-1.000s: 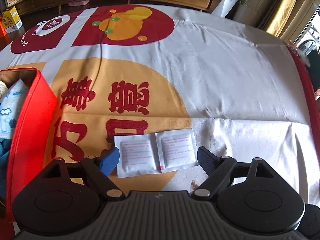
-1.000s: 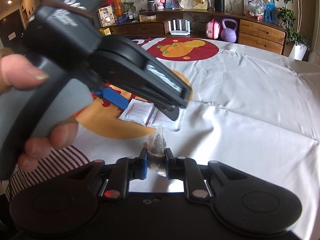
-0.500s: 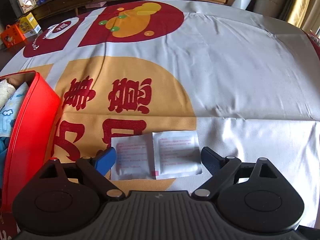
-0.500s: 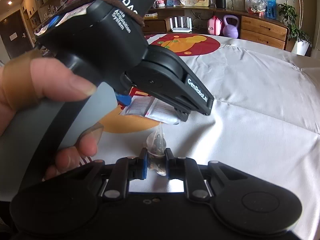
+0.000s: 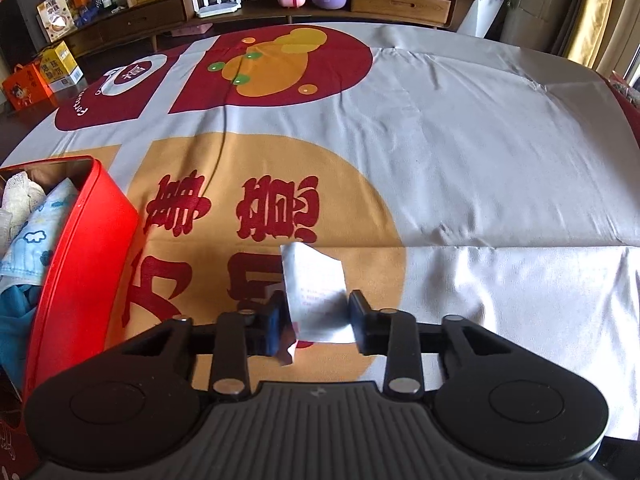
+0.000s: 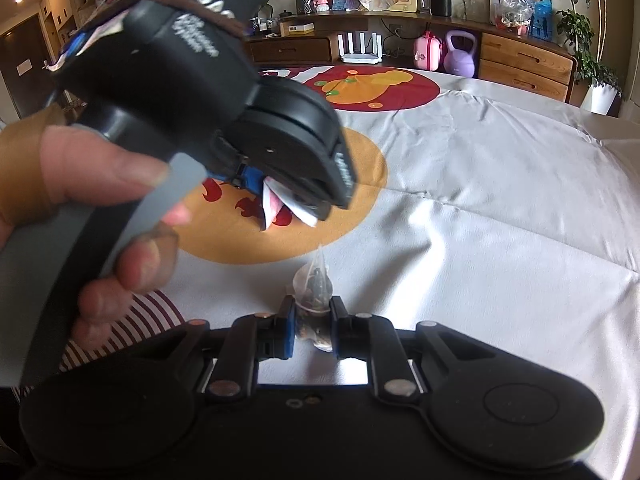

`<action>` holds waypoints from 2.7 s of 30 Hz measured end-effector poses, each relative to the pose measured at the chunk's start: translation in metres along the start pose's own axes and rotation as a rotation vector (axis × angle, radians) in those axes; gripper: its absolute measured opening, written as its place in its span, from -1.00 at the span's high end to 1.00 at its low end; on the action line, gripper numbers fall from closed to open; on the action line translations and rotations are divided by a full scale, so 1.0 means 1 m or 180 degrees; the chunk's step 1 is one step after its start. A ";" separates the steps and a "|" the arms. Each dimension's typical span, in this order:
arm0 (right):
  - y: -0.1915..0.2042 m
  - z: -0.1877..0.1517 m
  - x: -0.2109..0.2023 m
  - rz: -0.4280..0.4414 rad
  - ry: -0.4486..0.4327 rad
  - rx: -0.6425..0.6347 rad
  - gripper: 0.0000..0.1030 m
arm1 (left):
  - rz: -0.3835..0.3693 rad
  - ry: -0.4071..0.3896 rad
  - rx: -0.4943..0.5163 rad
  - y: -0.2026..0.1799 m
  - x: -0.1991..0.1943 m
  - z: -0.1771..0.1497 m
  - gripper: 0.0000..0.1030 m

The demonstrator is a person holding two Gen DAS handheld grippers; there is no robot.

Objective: Organize soft objects

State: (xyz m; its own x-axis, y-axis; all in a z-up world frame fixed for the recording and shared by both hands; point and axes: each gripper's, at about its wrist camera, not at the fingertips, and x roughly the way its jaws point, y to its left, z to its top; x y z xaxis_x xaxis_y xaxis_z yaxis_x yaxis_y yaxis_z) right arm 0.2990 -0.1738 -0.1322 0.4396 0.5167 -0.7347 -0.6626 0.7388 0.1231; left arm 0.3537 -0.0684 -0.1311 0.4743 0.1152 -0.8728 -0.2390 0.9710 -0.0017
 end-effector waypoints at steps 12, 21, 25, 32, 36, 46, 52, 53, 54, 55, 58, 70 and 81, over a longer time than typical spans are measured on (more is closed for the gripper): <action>0.010 0.005 -0.010 -0.0071 -0.0035 0.0165 0.70 | -0.0227 0.0023 -0.0129 0.044 -0.009 -0.013 0.69; 0.031 0.020 -0.030 -0.0002 -0.0119 0.0304 0.69 | -0.0425 -0.0045 -0.0227 0.080 -0.039 -0.026 0.69; 0.043 0.028 -0.040 -0.0001 -0.0161 0.0328 0.69 | -0.0480 -0.0106 -0.0274 0.098 -0.058 -0.033 0.69; 0.069 0.043 -0.058 0.0010 -0.0236 0.0348 0.69 | -0.0583 -0.0288 -0.0305 0.127 -0.093 -0.039 0.69; 0.088 0.053 -0.066 0.0045 -0.0290 0.0320 0.69 | -0.0623 -0.0374 -0.0314 0.142 -0.110 -0.042 0.69; 0.115 0.071 -0.074 -0.0006 -0.0415 0.0228 0.69 | -0.0626 -0.0497 -0.0294 0.180 -0.128 -0.048 0.69; 0.115 0.079 -0.068 0.0012 -0.0376 0.0230 0.69 | -0.0648 -0.0611 -0.0335 0.198 -0.137 -0.039 0.69; 0.117 0.083 -0.067 0.0027 -0.0385 0.0205 0.69 | -0.0640 -0.0632 -0.0373 0.203 -0.139 -0.037 0.69; 0.120 0.086 -0.066 0.0037 -0.0389 0.0184 0.69 | -0.0629 -0.0653 -0.0413 0.209 -0.142 -0.035 0.69; 0.123 0.090 -0.065 0.0053 -0.0394 0.0160 0.69 | -0.0617 -0.0679 -0.0451 0.215 -0.144 -0.033 0.69; 0.133 0.101 -0.060 0.0097 -0.0406 0.0076 0.69 | -0.0564 -0.0718 -0.0533 0.232 -0.148 -0.029 0.69; 0.174 0.128 -0.004 0.0207 -0.0276 -0.0163 0.64 | -0.0477 -0.0631 -0.0632 0.268 -0.132 -0.035 0.69; 0.184 0.142 0.042 0.0165 -0.0140 -0.0177 0.56 | -0.0478 -0.0507 -0.0675 0.278 -0.109 -0.045 0.69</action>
State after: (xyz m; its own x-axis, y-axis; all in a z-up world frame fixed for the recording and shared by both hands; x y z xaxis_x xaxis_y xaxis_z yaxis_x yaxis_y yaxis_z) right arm 0.2820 0.0454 -0.0458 0.4292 0.5732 -0.6981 -0.7174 0.6859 0.1221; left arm 0.1976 0.1795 -0.0578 0.6405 0.0213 -0.7677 -0.3198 0.9162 -0.2414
